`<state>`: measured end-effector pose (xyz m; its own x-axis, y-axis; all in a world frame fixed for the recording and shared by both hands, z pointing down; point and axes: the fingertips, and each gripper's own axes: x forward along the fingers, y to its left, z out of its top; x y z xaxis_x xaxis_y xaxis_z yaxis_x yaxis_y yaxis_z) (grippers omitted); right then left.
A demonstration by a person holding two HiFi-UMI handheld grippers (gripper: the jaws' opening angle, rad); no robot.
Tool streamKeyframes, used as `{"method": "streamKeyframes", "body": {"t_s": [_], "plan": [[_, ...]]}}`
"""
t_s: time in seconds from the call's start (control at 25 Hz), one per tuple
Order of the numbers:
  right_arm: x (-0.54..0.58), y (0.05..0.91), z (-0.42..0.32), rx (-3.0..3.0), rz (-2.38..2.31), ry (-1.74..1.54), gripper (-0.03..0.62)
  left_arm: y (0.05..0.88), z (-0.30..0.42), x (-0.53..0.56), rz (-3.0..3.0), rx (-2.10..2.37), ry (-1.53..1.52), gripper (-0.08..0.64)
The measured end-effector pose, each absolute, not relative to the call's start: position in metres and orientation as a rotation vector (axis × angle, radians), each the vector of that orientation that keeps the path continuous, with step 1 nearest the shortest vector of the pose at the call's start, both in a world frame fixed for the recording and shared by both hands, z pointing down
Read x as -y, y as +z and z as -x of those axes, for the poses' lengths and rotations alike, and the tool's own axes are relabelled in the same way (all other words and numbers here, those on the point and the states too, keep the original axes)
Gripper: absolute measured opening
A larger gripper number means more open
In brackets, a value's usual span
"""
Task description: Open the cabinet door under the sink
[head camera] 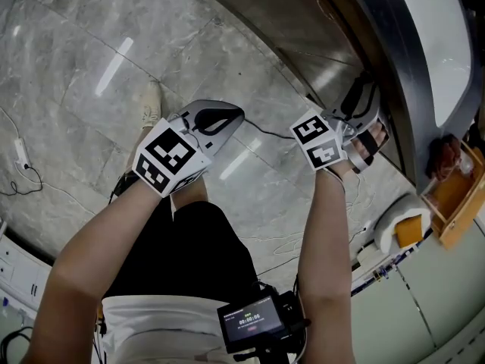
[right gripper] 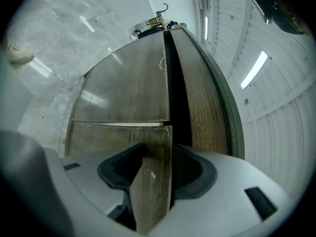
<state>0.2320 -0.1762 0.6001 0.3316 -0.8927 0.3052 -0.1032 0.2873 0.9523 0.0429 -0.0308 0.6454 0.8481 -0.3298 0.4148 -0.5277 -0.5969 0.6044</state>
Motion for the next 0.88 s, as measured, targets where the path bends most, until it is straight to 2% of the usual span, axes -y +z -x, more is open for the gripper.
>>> {"method": "streamKeyframes", "body": {"t_s": [0.36, 0.6, 0.88], "plan": [[0.173, 0.601, -0.231, 1.108, -1.148, -0.656, 0.192, 0.637, -0.055, 0.021, -2.273, 0.553, 0.323, 0.009], [0.167, 0.604, -0.218, 1.224, -1.083, -0.501, 0.209, 0.643, -0.045, 0.027, -2.263, 0.565, 0.332, 0.009], [0.163, 0.595, -0.217, 1.294, -0.995, -0.471, 0.173, 0.635, -0.04, 0.041, -2.279, 0.581, 0.332, 0.009]]}}
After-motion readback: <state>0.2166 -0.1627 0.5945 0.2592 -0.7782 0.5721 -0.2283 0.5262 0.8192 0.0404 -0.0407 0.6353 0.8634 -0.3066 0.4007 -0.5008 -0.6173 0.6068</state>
